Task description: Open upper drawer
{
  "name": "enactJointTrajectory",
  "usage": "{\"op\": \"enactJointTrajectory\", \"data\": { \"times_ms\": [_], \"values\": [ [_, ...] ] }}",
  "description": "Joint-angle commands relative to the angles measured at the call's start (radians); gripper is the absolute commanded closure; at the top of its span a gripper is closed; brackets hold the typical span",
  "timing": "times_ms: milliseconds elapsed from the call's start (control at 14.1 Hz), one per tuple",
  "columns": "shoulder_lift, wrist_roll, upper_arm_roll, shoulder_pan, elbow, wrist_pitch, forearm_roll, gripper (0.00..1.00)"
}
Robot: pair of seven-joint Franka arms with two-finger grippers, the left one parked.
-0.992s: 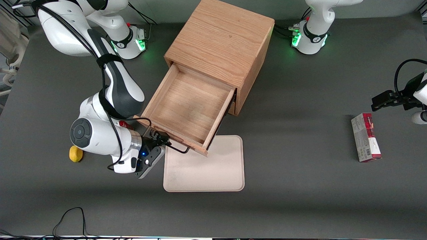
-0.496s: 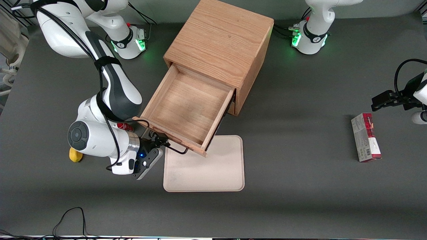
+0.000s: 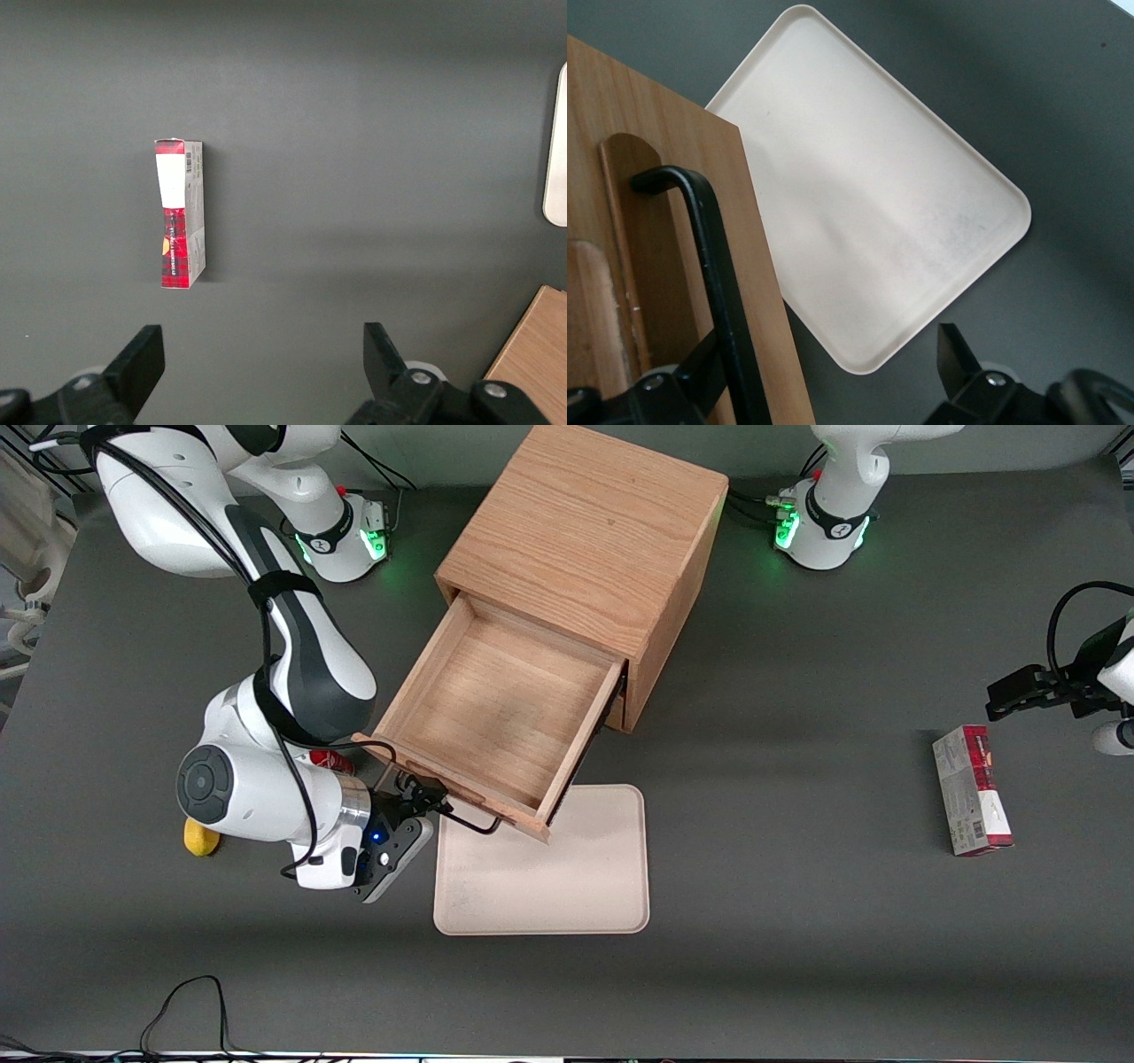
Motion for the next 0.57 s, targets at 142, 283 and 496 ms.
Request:
{"op": "enactJointTrajectory", "data": {
  "times_ms": [142, 283, 496],
  "values": [
    [0.012, -0.011, -0.004, -0.025, 0.088, -0.009, 0.011, 0.0],
    [0.01, -0.008, -0.004, -0.025, 0.088, -0.015, 0.011, 0.0],
    [0.004, -0.01, 0.002, -0.024, 0.088, -0.046, 0.011, 0.0]
  ]
}}
